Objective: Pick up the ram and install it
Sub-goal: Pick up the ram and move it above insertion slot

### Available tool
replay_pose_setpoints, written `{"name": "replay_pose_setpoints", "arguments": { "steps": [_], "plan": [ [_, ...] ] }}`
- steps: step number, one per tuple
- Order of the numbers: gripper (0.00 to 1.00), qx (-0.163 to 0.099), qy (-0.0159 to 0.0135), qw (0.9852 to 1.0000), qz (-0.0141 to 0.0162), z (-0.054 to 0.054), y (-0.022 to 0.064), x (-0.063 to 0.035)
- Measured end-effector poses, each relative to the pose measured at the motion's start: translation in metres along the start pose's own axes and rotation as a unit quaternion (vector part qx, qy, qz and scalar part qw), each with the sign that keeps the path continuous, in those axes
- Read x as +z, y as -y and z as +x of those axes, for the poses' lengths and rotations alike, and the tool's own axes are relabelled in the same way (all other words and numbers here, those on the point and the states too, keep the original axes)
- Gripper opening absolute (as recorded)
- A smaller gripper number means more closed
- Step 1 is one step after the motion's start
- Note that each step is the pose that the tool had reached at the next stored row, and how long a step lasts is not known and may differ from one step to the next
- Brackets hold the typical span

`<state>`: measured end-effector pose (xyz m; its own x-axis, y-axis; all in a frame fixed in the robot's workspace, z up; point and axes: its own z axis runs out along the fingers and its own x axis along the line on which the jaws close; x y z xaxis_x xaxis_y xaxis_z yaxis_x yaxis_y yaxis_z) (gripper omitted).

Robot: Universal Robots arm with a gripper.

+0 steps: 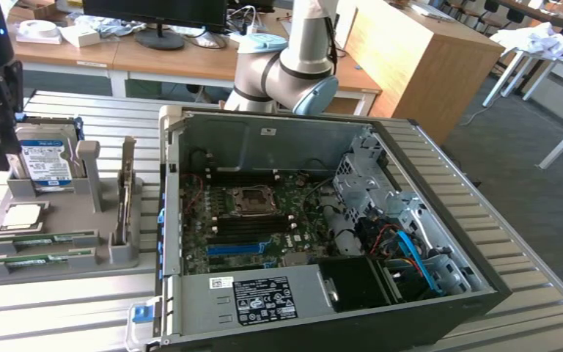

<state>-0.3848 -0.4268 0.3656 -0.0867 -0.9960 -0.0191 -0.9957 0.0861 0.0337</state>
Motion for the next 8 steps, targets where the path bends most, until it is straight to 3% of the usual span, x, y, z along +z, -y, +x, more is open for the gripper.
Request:
{"name": "replay_pose_setpoints", "arguments": {
  "steps": [8],
  "plan": [
    [0.36,0.0,0.0,1.0,0.0,0.0001,0.0002,0.0063]
  ]
}}
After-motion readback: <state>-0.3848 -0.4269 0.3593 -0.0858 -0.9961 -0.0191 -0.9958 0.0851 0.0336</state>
